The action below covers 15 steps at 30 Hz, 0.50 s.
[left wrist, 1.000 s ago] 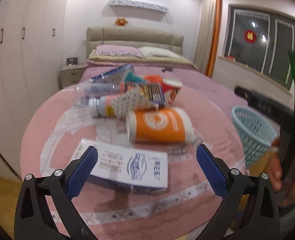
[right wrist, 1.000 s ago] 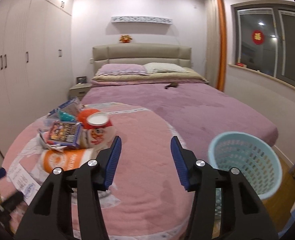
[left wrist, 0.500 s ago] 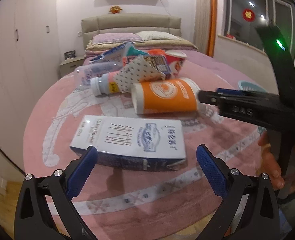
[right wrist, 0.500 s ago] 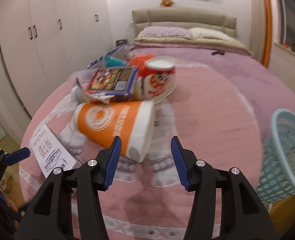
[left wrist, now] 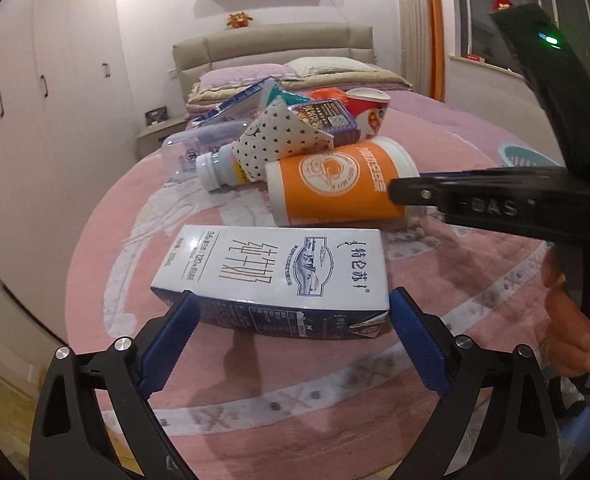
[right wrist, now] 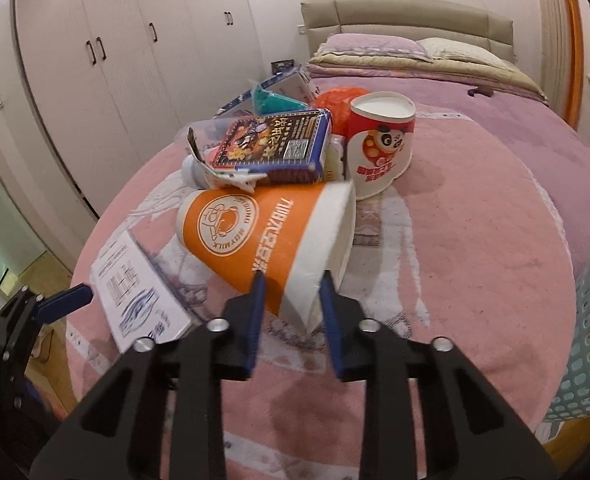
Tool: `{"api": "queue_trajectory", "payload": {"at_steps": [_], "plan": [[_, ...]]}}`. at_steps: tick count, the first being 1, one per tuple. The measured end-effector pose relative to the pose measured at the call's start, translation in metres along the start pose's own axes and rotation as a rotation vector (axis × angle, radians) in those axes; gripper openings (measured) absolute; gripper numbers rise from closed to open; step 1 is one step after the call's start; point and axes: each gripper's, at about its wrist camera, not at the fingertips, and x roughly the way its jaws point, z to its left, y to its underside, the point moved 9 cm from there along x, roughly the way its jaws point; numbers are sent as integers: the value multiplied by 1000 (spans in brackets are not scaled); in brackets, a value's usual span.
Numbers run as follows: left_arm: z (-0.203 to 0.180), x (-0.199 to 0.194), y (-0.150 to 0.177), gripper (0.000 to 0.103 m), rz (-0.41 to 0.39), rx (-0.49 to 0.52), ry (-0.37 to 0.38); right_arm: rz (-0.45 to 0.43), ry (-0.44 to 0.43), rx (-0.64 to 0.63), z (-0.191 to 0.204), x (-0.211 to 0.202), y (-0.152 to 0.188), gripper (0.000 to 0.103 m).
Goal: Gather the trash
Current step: 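Move the right tool to the orange paper cup while the left tool approaches the white milk carton, then close the right tool on the orange cup rim while the left tool grips the milk carton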
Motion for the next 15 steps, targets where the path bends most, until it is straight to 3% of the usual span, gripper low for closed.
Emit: {"api": "queue_trajectory", "payload": {"at_steps": [7,15], "plan": [[0,-6,3,83,-3,25,-4,-43,-24,-44,12,-24,0,2],[30,-20,23,82,13,-5,-59,-45,-70,-55,22,-41,5,2]]}}
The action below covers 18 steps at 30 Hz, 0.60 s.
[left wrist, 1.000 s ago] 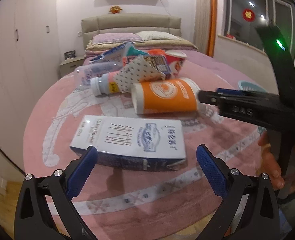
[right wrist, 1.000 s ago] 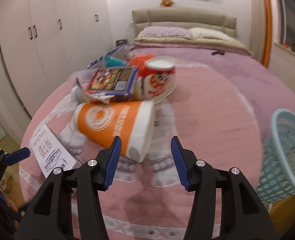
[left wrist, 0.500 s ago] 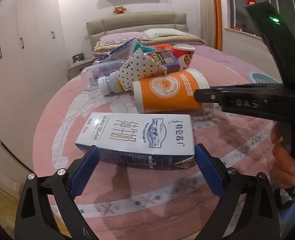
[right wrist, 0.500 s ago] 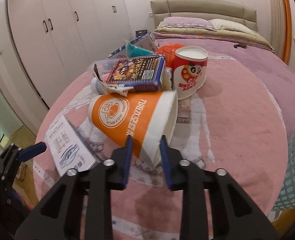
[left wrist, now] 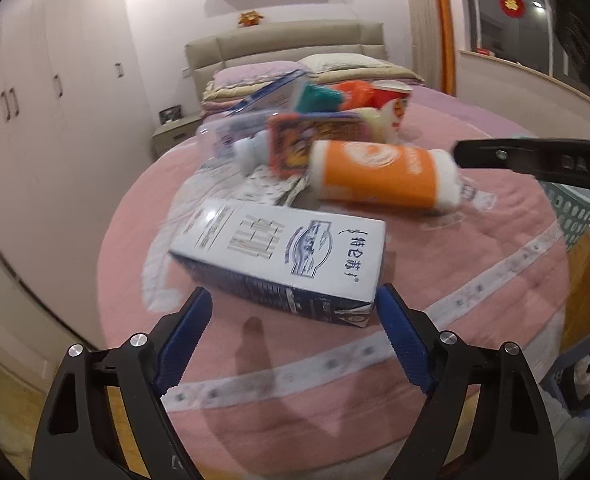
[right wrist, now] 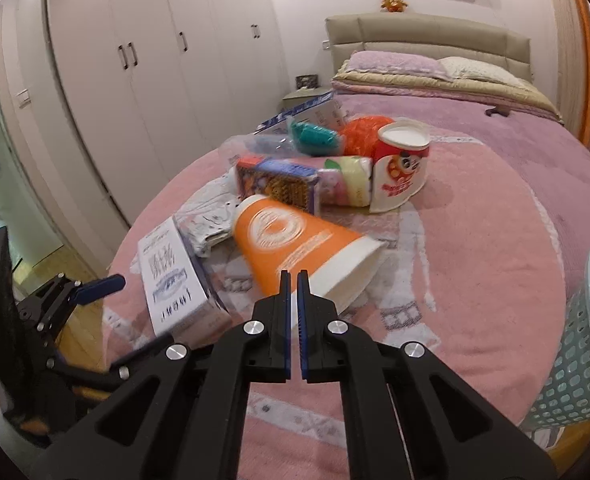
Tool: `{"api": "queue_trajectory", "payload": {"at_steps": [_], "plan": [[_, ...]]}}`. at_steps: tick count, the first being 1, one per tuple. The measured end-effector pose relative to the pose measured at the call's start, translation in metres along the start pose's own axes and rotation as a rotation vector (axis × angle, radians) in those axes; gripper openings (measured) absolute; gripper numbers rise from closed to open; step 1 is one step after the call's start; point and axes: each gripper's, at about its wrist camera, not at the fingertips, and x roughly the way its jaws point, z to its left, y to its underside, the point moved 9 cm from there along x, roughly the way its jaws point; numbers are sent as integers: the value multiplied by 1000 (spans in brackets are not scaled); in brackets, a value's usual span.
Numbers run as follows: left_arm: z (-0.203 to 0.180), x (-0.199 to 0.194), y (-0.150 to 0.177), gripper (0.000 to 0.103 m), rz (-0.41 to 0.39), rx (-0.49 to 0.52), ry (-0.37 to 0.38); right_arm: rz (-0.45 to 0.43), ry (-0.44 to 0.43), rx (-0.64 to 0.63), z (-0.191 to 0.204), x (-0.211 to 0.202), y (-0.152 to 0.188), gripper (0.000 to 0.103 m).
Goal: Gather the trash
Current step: 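Close the right tool on the orange cup rim while the left tool grips the milk carton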
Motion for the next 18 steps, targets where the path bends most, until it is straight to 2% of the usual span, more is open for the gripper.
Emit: {"api": "queue_trajectory", "payload": {"at_steps": [3,5,6,8,9,10,13,18], "plan": [[17,-2,5,82,13,-29,-4,-6,52,-14,-4,-1,-2,2],[21,-5,6,82,22,-55,44,8,38,11,-11,3,-7,4],[22,-8,4,82,26,-81,82,12,41,17,-14,5,-9,10],[24,-10,-4,87,21,-124,122,18,73,5,-22,9,-14,27],[24,-11,-13,88,16,-159,145,11,92,-7,-24,11,-17,46],[25,-9,-20,90,20,-194,157,3,103,-14,-25,11,-19,57],[29,9,-36,90,75,-292,146,-14,105,-22,-28,12,-25,57],[32,35,-46,90,151,-381,62,-12,107,-26,-34,14,-27,57]]}}
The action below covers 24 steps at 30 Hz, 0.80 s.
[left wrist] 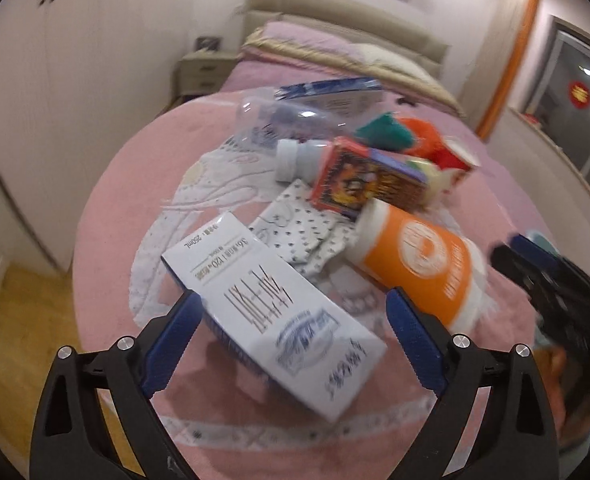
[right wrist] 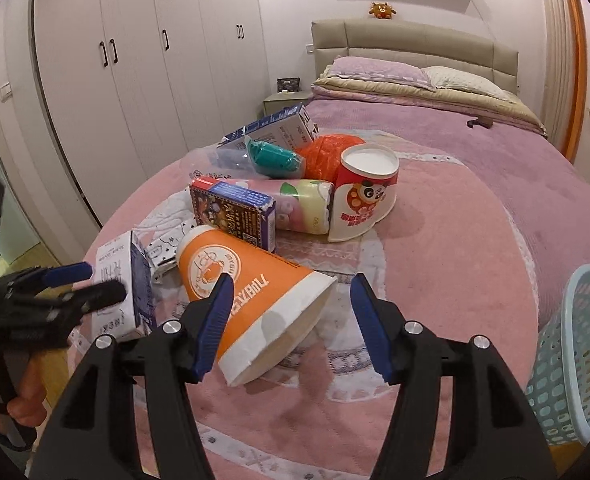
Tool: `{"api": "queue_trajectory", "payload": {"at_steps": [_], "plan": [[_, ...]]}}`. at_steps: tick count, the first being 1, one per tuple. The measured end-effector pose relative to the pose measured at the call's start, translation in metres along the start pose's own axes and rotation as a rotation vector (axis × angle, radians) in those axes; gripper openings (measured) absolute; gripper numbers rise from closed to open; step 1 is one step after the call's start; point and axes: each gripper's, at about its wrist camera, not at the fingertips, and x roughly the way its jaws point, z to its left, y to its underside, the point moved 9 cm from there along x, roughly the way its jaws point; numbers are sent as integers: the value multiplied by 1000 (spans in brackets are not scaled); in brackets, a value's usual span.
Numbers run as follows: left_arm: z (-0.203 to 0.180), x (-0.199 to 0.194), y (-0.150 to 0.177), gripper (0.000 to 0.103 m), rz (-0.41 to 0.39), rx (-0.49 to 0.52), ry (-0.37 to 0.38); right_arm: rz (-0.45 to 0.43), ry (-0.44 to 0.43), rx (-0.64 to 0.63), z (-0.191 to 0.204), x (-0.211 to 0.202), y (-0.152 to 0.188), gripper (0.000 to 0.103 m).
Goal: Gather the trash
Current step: 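Close the right tool on the orange cup rim while the left tool grips the milk carton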
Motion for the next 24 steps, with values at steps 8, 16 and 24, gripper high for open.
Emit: {"api": "queue_trajectory", "payload": {"at_steps": [8,16,24], "plan": [[11,13,3,89,37,-67,-119,33,-25,5,-12,23,-9,64],[22,15,7,81,51,-75,-63,137,-144,47,-7,60,-7,87],[31,11,7,71,70,-62,-4,242,-304,159,-5,78,4,93]]}}
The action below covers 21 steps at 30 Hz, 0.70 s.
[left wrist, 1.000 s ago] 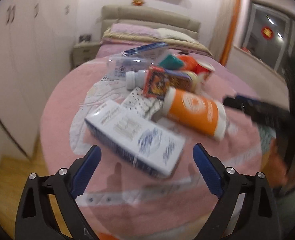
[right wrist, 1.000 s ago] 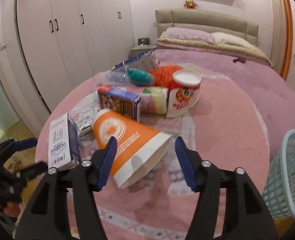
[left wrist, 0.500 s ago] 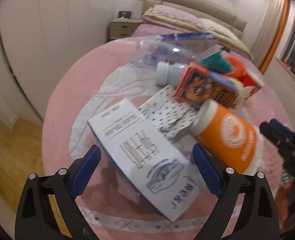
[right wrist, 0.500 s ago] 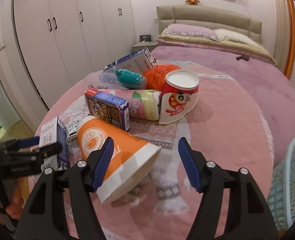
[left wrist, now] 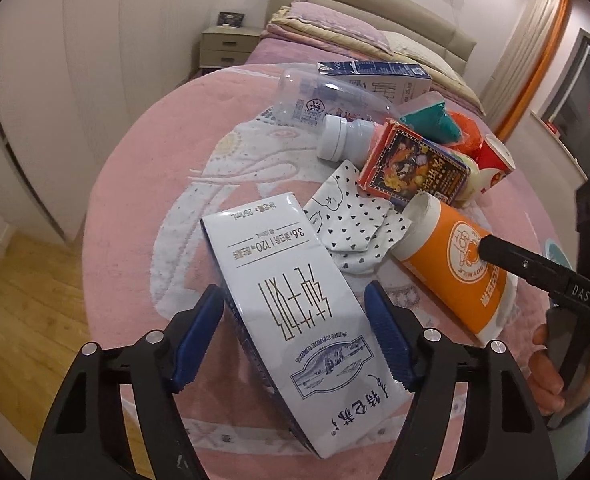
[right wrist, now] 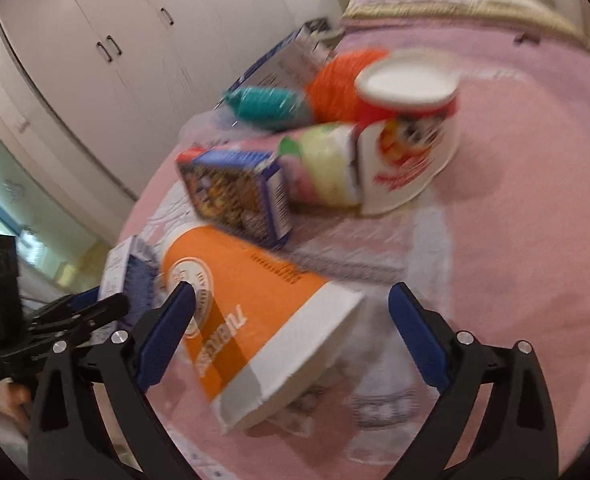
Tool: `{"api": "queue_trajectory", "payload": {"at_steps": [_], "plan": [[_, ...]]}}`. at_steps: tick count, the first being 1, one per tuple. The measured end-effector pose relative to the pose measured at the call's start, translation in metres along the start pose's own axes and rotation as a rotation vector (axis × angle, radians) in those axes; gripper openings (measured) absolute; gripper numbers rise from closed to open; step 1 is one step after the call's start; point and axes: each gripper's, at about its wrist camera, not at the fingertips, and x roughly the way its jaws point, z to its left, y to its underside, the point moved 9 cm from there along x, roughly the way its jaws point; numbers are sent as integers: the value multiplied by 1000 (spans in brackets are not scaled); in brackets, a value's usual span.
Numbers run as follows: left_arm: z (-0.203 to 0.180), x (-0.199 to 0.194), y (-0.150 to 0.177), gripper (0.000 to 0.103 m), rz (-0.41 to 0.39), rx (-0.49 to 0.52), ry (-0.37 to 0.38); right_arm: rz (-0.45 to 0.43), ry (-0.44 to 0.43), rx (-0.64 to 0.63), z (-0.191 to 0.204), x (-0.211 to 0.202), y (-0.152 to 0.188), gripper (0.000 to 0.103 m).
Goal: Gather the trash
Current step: 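Close the right tool on the orange cup rim while the left tool grips the milk carton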
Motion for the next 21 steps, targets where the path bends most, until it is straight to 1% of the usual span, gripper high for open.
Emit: {"api": "queue_trajectory", "payload": {"at_steps": [1,2,4,5,6,7,8,10,12,13,14,18,21], "plan": [[0,0,0,71,4,5,3,10,-12,-1,3,3,1,93],[-1,0,0,71,6,11,2,6,-3,-13,6,4,1,93],[-2,0,0,71,8,20,-2,21,-11,-38,16,6,4,86],[-3,1,0,72,10,24,-3,20,-10,-46,20,6,6,84],[-3,-1,1,72,10,27,-6,13,-8,-55,24,4,8,79],[-3,-1,2,72,10,29,-8,5,-13,-61,28,2,10,71],[-4,0,2,73,10,30,-10,-8,-24,-63,32,-2,11,66],[-4,-1,3,74,13,38,-15,-34,-39,-60,36,-14,12,50],[-7,1,5,77,19,49,-21,-62,-50,-64,43,-26,14,40],[-7,1,7,78,21,54,-24,-69,-47,-70,45,-30,15,37],[-8,1,8,79,22,57,-27,-75,-27,-83,48,-33,16,37],[-10,1,10,77,17,78,-42,-109,99,-175,62,-45,22,34],[-9,-1,11,74,10,87,-44,-150,238,-266,70,-60,25,33]]}}
